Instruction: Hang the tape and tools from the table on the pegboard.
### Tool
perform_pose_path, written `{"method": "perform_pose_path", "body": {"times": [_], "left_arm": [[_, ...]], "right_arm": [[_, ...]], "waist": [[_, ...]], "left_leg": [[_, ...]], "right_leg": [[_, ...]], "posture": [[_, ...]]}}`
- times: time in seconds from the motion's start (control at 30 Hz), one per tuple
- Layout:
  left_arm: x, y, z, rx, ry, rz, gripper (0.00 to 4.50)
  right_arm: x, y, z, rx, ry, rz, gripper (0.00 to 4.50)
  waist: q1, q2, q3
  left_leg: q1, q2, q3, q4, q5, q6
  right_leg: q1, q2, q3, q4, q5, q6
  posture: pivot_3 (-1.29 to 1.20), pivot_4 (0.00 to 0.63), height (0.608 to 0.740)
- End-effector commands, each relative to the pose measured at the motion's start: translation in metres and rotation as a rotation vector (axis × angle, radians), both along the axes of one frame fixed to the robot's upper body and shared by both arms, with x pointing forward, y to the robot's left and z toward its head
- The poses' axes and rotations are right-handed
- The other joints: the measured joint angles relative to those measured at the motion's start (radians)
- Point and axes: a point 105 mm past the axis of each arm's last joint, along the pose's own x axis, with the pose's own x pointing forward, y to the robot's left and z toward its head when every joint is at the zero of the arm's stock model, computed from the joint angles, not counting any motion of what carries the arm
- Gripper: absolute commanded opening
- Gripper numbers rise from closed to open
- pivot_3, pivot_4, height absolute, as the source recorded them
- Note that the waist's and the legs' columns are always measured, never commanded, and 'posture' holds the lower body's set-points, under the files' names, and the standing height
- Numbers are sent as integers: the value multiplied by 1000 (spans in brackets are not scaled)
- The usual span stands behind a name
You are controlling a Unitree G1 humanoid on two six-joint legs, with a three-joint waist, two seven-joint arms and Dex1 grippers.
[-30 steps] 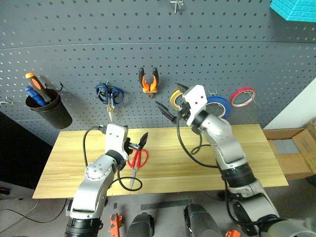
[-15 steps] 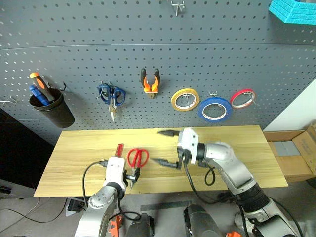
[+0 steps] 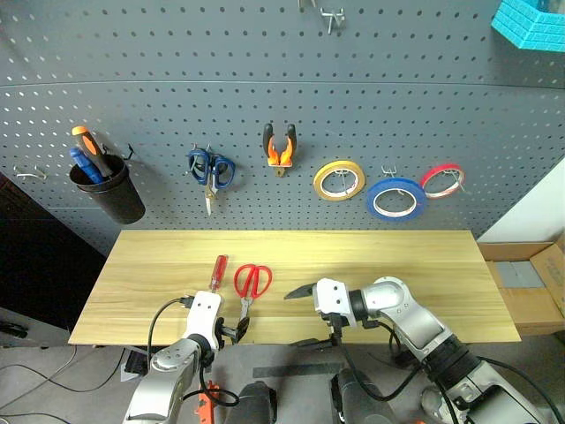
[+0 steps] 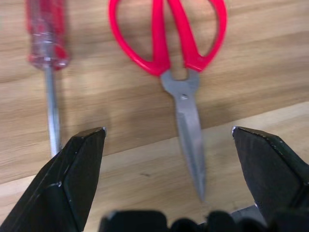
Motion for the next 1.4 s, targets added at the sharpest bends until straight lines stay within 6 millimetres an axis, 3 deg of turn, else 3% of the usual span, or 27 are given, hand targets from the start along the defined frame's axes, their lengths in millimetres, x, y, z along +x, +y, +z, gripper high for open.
{"method": "perform_pose_path", "body": {"times": [0.03,0.27,0.33,0.73,1.0,1.1,1.37,1.4], "left_arm": [[9,-3,5,19,-13,-46,4500],[13,-3,5,39,23,-106,4500],[14,-4,4,24,34,-113,4130],[27,-6,9,33,22,-131,65],[32,-3,11,62,-9,-110,217],[31,-4,10,56,-4,-114,980],[34,-11,11,85,-25,-145,3820],[34,-13,11,78,-23,-151,3820]], "right_arm": [[5,6,6,18,-46,19,4492],[13,11,8,33,-59,-3,4492],[16,15,12,69,-20,-35,4500],[22,16,12,61,-12,-40,4500],[25,16,12,61,-16,-44,4500],[25,15,12,58,-17,-39,4500],[25,16,14,68,-12,-31,4500],[26,16,14,67,-12,-31,4500]], "waist": [[1,0,0],[2,0,0],[4,0,0],[13,1,1],[16,1,1],[17,1,1],[22,1,2],[22,1,3]], "left_leg": [[0,0,0,0,0,0],[0,0,-1,0,0,0],[0,0,-1,0,0,0],[0,0,-2,-1,0,0],[0,0,-2,-1,0,0],[0,0,-2,-1,0,0],[-1,0,-2,-1,0,0],[-1,0,-2,-1,0,0]], "right_leg": [[0,0,0,0,0,0],[0,0,0,0,0,0],[0,0,0,-1,0,0],[0,-1,-2,-1,0,0],[0,-1,-3,-1,0,0],[0,-2,-3,-1,0,0],[0,-2,-3,-1,0,0],[0,-2,-3,-1,0,0]], "posture": [[5,197,740],[10,194,740],[10,195,740],[27,200,740],[30,199,740],[32,199,740],[34,203,740],[33,204,740]]}}
